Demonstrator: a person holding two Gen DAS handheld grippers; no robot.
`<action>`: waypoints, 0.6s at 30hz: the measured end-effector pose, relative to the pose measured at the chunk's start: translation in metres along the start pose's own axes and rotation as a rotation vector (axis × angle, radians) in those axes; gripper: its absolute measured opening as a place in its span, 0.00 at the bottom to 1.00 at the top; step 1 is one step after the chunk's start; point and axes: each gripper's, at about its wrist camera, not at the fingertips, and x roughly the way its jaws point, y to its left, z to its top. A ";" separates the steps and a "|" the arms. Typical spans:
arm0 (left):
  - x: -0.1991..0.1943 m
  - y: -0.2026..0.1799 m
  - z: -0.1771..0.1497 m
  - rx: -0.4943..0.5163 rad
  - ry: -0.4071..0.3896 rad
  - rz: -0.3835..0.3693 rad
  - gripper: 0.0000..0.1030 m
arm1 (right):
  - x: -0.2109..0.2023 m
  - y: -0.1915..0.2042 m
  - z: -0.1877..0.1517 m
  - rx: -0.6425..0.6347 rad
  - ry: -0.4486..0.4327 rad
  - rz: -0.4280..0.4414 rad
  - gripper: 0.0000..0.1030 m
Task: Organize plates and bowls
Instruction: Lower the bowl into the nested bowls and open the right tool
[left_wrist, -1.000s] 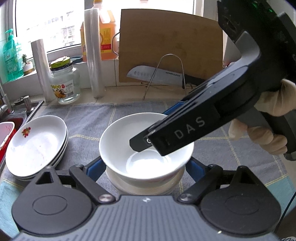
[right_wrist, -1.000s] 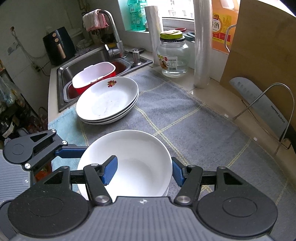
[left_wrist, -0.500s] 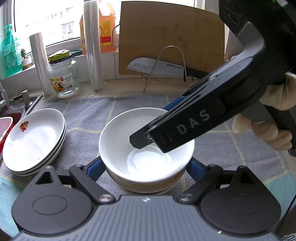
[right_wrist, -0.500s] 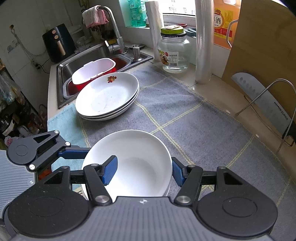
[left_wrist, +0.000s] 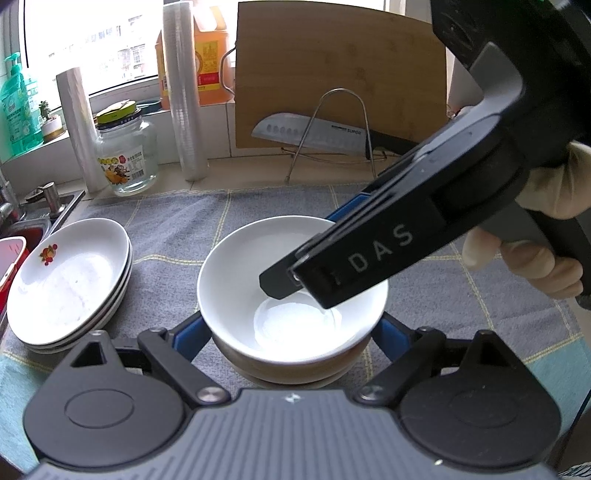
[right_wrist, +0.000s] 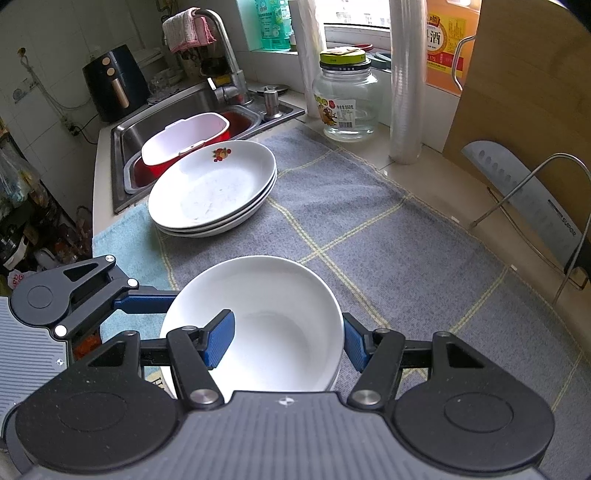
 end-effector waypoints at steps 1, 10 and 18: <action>0.000 0.000 0.000 0.001 0.001 -0.001 0.90 | 0.000 0.000 0.000 0.002 -0.001 0.000 0.66; 0.004 -0.002 -0.002 0.024 0.009 0.008 0.94 | -0.002 0.001 -0.002 0.002 -0.009 0.002 0.68; -0.003 0.003 -0.004 0.024 -0.006 -0.026 0.95 | -0.013 0.003 -0.002 -0.002 -0.056 0.005 0.91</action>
